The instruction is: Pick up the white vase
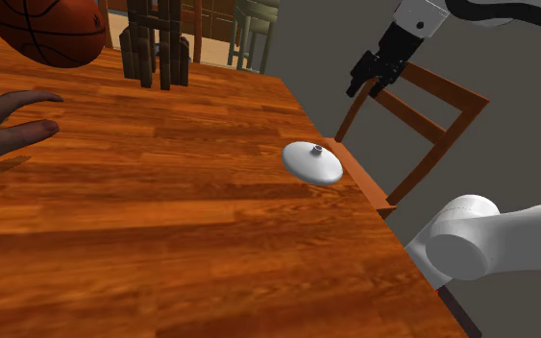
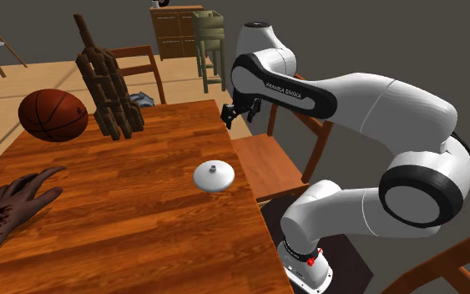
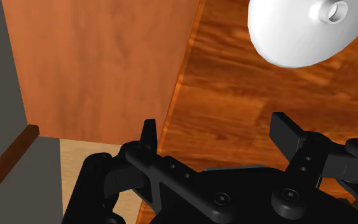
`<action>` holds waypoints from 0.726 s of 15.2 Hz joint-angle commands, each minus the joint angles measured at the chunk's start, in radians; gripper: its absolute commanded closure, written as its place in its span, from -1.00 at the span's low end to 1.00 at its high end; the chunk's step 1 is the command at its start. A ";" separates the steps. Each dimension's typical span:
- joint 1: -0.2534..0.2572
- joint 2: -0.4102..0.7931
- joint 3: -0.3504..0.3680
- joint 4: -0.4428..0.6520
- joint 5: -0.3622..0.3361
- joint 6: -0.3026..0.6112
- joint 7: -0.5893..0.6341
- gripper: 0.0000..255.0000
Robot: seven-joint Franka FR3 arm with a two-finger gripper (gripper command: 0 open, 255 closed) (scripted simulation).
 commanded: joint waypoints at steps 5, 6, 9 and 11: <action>0.040 -0.018 0.058 -0.054 0.056 0.007 0.049 -1.00; 0.051 -0.021 0.072 -0.066 0.070 0.009 0.061 -1.00; 0.084 -0.027 0.117 -0.097 0.117 0.017 0.098 -1.00; 0.107 -0.027 0.147 -0.115 0.149 0.024 0.123 -1.00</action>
